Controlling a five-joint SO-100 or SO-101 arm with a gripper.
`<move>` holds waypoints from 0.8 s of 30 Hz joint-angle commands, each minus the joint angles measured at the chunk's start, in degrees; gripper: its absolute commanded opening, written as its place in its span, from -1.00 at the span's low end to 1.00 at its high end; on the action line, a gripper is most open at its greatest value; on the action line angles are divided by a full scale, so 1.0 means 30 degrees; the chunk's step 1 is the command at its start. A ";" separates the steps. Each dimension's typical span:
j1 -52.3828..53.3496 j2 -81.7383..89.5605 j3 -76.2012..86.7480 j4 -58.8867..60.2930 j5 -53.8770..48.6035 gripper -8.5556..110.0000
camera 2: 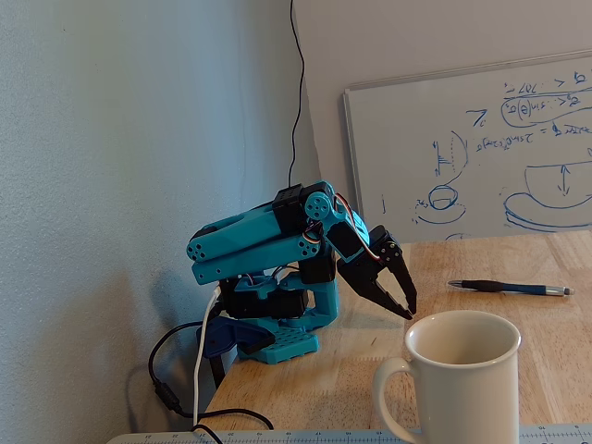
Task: Grasp a pen and put it in a mug.
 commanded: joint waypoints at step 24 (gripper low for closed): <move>-0.4570 -1.7432 -1.3242 -0.2109 1.9102 -0.52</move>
